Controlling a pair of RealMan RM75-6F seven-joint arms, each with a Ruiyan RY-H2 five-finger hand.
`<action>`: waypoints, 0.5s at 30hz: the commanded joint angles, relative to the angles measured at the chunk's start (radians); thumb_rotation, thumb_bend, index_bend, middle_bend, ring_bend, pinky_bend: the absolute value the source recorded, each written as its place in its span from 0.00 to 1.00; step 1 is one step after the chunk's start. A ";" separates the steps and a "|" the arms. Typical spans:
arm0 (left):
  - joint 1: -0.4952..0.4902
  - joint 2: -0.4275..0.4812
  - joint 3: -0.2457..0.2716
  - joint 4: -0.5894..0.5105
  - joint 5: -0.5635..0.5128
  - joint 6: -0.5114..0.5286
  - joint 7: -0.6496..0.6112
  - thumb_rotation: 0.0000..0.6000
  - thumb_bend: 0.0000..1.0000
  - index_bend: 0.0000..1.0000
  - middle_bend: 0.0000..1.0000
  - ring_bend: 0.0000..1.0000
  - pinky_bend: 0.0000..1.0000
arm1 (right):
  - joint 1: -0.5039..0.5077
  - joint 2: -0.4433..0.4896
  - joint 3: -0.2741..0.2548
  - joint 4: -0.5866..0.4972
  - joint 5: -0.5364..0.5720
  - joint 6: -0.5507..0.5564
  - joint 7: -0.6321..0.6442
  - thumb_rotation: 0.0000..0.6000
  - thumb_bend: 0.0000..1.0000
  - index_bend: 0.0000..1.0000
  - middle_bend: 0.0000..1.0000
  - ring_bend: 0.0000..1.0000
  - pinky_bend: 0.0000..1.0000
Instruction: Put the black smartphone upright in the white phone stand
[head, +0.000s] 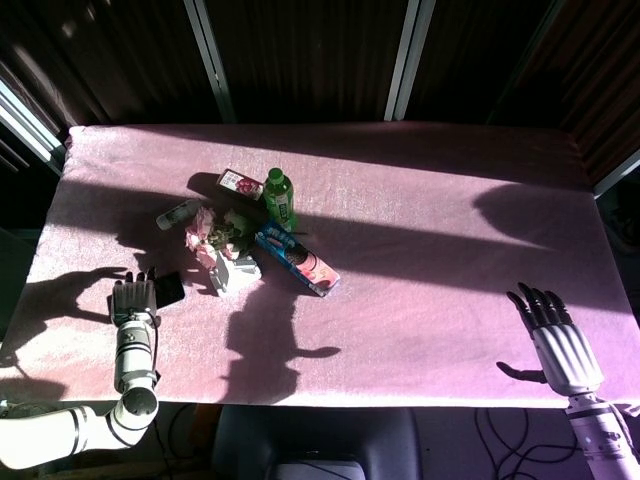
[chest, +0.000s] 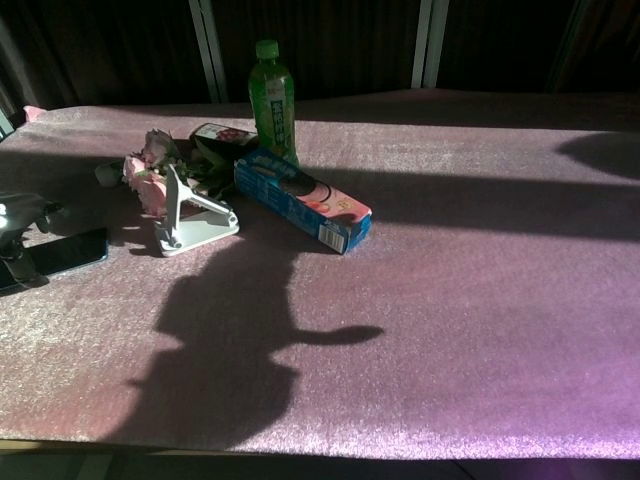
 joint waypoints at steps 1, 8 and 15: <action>-0.013 -0.004 -0.001 0.023 -0.023 -0.025 0.001 1.00 0.26 0.09 0.16 0.08 0.21 | 0.000 0.000 -0.001 -0.001 0.000 -0.001 -0.001 1.00 0.21 0.00 0.00 0.00 0.00; -0.034 -0.019 0.003 0.079 -0.041 -0.054 -0.003 1.00 0.26 0.13 0.20 0.09 0.22 | 0.001 0.002 0.000 0.000 0.000 0.000 0.002 1.00 0.21 0.00 0.00 0.00 0.00; -0.049 -0.032 0.008 0.130 -0.074 -0.075 0.004 1.00 0.27 0.16 0.23 0.10 0.22 | 0.001 0.003 0.001 0.000 0.004 -0.002 0.003 1.00 0.21 0.00 0.00 0.00 0.00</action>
